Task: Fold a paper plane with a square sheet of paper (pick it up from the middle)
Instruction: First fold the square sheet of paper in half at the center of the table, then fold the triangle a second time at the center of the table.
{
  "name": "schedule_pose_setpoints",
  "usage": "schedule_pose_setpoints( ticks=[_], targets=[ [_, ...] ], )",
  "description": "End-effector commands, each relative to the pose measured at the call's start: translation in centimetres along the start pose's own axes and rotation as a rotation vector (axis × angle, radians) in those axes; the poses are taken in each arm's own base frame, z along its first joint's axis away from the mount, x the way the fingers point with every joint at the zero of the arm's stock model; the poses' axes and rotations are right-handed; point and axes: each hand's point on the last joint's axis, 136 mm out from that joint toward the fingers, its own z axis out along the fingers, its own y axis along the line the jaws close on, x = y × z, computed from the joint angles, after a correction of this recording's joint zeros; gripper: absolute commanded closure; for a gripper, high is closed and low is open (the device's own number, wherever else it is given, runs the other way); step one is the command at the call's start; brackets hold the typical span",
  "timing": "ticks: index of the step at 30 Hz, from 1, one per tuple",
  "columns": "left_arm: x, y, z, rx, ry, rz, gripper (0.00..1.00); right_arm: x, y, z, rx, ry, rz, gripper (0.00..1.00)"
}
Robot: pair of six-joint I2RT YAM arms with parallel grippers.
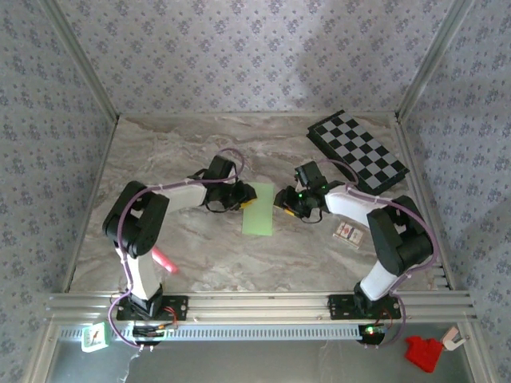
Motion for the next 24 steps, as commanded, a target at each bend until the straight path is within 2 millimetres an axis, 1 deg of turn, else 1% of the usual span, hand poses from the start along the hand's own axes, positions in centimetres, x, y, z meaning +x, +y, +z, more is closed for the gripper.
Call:
schedule_pose_setpoints(
  ticks=[1, 7, 12, 17, 21, 24],
  targets=[
    [-0.5, 0.2, 0.3, -0.011, -0.007, -0.020, 0.70, 0.5, 0.5, -0.2, -0.028, 0.020, 0.000, 0.53],
    [-0.5, 1.9, 1.0, -0.057, -0.022, -0.059, 0.70, 2.1, 0.5, -0.1, -0.047, 0.079, 0.000, 0.51],
    [0.5, 3.7, 1.7, -0.095, 0.007, -0.127, 0.70, 4.0, 0.5, 0.1, -0.050, 0.146, -0.001, 0.48],
    [1.3, 5.4, 1.7, -0.153, 0.017, -0.178, 0.70, 5.7, 0.4, 0.5, -0.059, 0.209, 0.015, 0.48],
    [1.7, 6.1, 1.8, -0.168, 0.022, -0.206, 0.70, 6.7, 0.7, 0.8, -0.078, 0.247, 0.030, 0.48],
    [1.8, 6.2, 1.9, -0.171, 0.025, -0.212, 0.71, 7.1, 0.9, 1.2, -0.082, 0.266, 0.035, 0.48]
  ],
)
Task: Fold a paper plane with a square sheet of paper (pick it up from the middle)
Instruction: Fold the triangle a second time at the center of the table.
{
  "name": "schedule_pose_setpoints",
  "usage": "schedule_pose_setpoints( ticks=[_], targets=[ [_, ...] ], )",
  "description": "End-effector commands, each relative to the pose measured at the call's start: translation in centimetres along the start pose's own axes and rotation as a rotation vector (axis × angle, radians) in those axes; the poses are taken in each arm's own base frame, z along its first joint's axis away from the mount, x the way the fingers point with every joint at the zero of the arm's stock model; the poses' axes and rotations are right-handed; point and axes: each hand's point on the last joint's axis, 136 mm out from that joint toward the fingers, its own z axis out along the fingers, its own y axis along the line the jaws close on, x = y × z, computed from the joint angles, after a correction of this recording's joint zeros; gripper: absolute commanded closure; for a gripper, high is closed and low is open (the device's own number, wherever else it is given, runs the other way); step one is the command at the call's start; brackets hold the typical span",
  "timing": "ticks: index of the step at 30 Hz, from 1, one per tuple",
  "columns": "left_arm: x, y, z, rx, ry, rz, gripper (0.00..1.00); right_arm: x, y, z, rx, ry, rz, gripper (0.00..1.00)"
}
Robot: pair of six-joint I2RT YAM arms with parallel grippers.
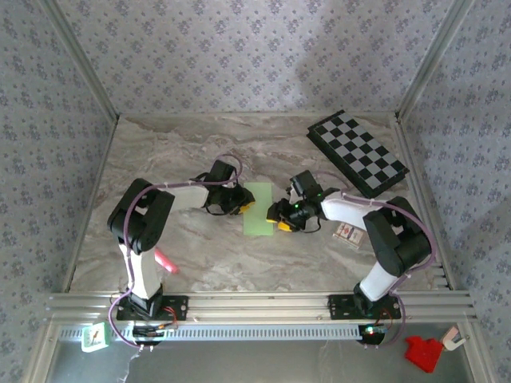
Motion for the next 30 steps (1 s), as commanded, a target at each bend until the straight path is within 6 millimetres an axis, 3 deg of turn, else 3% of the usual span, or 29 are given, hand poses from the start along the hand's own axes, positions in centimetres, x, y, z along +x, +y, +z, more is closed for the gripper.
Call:
schedule_pose_setpoints(
  ticks=[1, 14, 22, 30],
  targets=[
    [1.3, 4.0, 0.8, -0.121, 0.031, -0.077, 0.71, 1.2, 0.2, 0.7, -0.014, 0.059, 0.029, 0.48],
    [1.3, 4.1, 0.8, -0.122, 0.032, -0.077, 0.71, 2.2, 0.1, 1.7, 0.007, 0.094, 0.016, 0.49],
    [1.4, 4.2, 0.7, -0.124, 0.030, -0.078, 0.71, 0.7, 1.6, 1.6, -0.095, 0.015, 0.004, 0.56],
    [1.5, 4.3, 0.6, -0.129, 0.034, -0.078, 0.71, 0.2, 0.9, 0.9, -0.102, -0.034, 0.034, 0.65]
  ],
)
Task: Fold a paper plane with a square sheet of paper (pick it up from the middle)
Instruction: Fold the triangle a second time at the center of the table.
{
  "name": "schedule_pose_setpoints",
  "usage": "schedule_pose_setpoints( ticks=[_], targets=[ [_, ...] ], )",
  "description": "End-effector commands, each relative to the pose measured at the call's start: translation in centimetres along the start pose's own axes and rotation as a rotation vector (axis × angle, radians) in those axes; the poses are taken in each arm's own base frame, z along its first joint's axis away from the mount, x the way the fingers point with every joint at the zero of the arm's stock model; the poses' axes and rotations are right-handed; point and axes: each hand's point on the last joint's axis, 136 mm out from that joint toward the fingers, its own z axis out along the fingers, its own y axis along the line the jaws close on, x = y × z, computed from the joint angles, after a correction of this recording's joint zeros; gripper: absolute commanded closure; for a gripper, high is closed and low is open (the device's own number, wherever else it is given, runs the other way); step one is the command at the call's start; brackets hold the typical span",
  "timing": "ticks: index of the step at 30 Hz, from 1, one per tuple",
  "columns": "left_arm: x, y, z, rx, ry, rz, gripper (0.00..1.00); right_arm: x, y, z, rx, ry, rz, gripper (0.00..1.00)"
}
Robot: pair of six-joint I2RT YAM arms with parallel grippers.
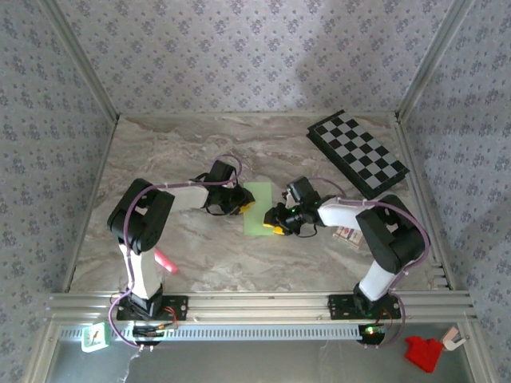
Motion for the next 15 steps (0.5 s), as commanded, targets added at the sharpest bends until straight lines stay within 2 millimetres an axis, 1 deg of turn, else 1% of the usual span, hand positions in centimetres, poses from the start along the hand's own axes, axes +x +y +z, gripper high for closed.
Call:
schedule_pose_setpoints(
  ticks=[1, 3, 9, 10, 13, 15],
  targets=[
    [1.4, 4.3, 0.6, -0.131, 0.033, -0.064, 0.71, -0.5, 0.6, -0.8, -0.024, -0.036, 0.010, 0.67],
    [1.5, 4.0, 0.6, -0.125, 0.035, -0.062, 0.71, -0.3, 0.4, -0.8, -0.021, -0.034, 0.015, 0.73],
    [1.5, 3.0, 0.3, -0.100, 0.036, -0.045, 0.71, -0.2, 0.0, -0.7, -0.008, -0.028, 0.038, 0.85],
    [1.5, 2.5, 0.2, -0.087, 0.037, -0.039, 0.71, -0.2, -0.1, -0.7, -0.004, -0.027, 0.041, 0.87],
    [1.0, 0.5, -0.5, -0.033, 0.028, 0.002, 0.70, -0.2, -0.5, -0.9, 0.025, -0.027, 0.054, 0.91],
    [0.6, -1.5, -1.3, 0.011, 0.012, 0.047, 0.70, -0.1, -1.1, -1.0, 0.051, -0.019, 0.063, 0.92]
  ],
)
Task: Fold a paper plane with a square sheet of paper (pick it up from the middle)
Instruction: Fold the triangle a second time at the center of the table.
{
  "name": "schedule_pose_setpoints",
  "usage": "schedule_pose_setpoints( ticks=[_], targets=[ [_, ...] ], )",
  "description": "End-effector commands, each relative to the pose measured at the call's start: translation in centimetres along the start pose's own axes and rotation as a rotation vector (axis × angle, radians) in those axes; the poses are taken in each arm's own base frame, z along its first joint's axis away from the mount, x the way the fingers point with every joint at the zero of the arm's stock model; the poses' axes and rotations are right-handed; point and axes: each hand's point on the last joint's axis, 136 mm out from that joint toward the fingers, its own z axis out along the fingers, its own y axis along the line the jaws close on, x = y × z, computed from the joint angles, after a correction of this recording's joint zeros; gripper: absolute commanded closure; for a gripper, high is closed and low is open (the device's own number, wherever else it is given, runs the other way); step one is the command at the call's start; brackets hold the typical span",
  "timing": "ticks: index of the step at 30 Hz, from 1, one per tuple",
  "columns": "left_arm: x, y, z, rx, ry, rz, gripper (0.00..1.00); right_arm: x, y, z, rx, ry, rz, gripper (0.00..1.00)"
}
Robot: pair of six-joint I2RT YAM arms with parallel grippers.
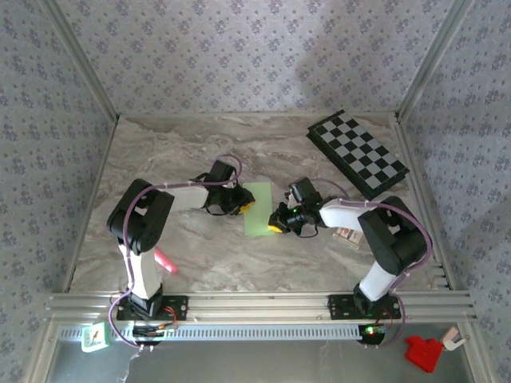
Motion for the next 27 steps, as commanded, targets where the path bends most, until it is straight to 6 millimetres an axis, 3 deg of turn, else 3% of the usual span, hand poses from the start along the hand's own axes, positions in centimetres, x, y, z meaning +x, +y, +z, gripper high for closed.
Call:
schedule_pose_setpoints(
  ticks=[1, 4, 10, 20, 27],
  targets=[
    [0.3, -2.0, -1.3, 0.024, 0.004, 0.061, 0.69, 0.0, -0.8, -0.7, 0.048, -0.003, 0.022, 0.93],
    [-0.2, -3.8, -1.8, 0.062, -0.005, 0.121, 0.68, 0.1, -1.3, -0.8, 0.070, 0.012, 0.023, 0.94],
    [-1.3, -3.8, -0.9, 0.064, 0.004, 0.140, 0.68, 0.0, -1.6, -1.1, 0.092, 0.027, 0.012, 0.95],
    [-1.1, -1.0, 1.3, -0.048, 0.073, 0.121, 0.72, -0.2, -1.0, -1.3, 0.081, 0.040, 0.006, 0.95],
    [-0.6, 0.5, 2.0, -0.084, 0.098, 0.103, 0.73, -0.5, 0.7, -1.4, 0.039, 0.050, -0.018, 0.96]
  ],
)
